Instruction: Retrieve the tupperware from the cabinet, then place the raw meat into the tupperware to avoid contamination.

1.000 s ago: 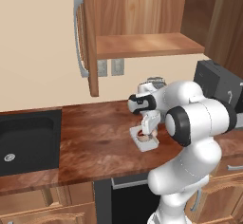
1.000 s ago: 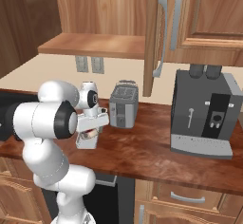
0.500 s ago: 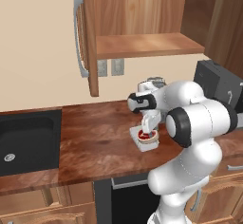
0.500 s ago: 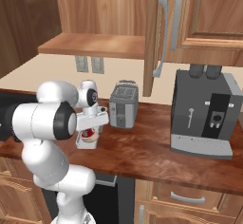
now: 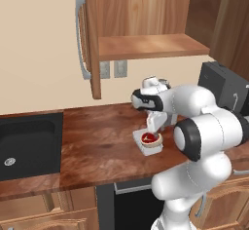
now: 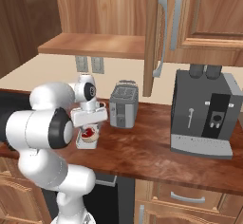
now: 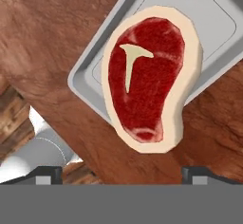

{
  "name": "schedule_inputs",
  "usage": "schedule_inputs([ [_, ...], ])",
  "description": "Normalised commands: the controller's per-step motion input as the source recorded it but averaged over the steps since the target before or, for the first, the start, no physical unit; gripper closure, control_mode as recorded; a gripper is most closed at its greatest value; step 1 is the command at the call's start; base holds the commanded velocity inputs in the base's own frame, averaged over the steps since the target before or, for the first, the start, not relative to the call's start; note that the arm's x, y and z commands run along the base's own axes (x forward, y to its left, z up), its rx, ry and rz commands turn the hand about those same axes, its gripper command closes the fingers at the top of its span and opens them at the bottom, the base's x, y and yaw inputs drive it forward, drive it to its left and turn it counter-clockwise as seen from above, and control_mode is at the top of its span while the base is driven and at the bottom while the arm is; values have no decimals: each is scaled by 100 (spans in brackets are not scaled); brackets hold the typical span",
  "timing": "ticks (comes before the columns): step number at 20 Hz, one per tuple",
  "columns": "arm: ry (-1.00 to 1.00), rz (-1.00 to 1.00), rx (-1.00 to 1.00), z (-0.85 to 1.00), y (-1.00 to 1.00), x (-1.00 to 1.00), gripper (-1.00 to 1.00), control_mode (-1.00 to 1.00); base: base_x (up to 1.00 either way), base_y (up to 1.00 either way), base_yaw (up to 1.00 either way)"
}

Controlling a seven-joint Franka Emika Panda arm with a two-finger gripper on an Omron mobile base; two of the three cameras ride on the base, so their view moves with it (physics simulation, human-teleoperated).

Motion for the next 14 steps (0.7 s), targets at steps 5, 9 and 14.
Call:
schedule_inputs([
  [5, 0, 0, 0, 43, 0, -21, -100, -100, 0, 0, 0],
  [9, -2, 0, 0, 40, 0, -34, -100, -100, 0, 0, 0],
  [14, -8, 0, 0, 43, -4, -38, -100, -100, 0, 0, 0],
])
